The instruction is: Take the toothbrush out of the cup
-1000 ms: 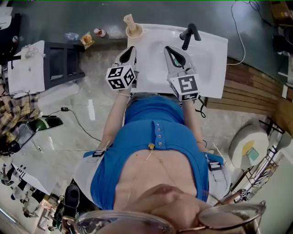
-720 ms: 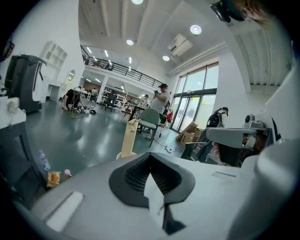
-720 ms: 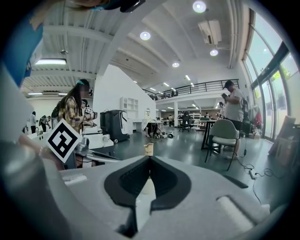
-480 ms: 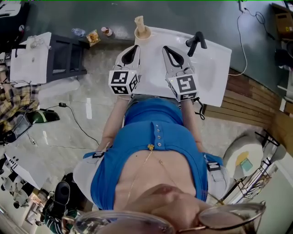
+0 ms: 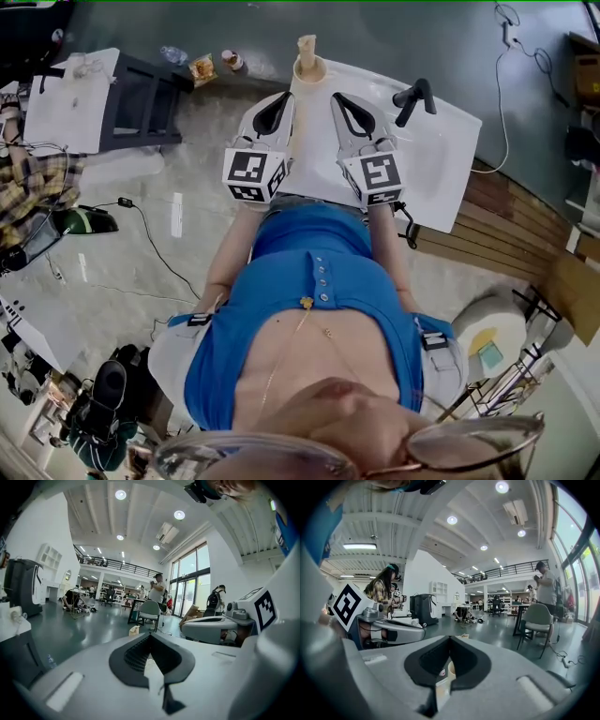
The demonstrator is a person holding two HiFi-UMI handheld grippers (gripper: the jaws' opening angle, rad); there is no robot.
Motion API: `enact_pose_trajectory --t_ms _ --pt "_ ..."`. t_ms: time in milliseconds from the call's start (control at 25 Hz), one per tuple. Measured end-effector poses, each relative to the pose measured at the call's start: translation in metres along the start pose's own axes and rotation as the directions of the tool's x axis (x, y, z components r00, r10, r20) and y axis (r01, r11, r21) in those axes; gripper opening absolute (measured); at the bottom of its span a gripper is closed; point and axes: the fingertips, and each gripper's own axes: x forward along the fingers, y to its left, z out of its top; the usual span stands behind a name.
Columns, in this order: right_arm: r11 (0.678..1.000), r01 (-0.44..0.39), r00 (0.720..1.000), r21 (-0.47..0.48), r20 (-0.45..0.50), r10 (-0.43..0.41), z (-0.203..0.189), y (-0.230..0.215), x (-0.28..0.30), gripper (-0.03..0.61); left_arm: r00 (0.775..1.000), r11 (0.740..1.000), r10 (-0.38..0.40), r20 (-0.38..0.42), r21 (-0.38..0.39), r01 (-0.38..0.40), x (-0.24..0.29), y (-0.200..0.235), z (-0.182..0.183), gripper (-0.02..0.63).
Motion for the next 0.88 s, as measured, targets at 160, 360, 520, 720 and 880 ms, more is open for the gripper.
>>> enact_pose_trajectory --t_ms 160,360,520,720,880 --pt "1.000 -0.015 1.000 -0.001 0.001 0.015 0.002 0.005 0.009 0.002 1.000 1.000 0.000 0.005 -0.010 0.000 -0.006 0.001 0.004 0.002" --pt "1.000 -0.022 1.000 -0.008 -0.008 0.022 -0.001 0.006 0.022 0.002 1.000 1.000 -0.004 0.002 -0.013 0.004 -0.012 0.004 0.002 0.002" --pt "1.000 -0.027 1.000 -0.016 -0.017 0.026 -0.004 0.007 0.033 0.002 1.000 1.000 -0.004 0.000 -0.012 0.004 -0.018 0.007 0.002 0.002" --pt "0.999 -0.029 0.999 -0.012 -0.034 0.029 -0.007 0.009 0.048 0.002 1.000 1.000 0.002 -0.007 -0.022 -0.002 -0.027 0.012 0.001 0.002" --pt "1.000 -0.023 0.998 -0.006 -0.055 0.023 -0.015 0.007 0.063 0.002 1.000 0.999 0.017 -0.014 -0.030 -0.018 -0.034 0.022 -0.002 0.002"
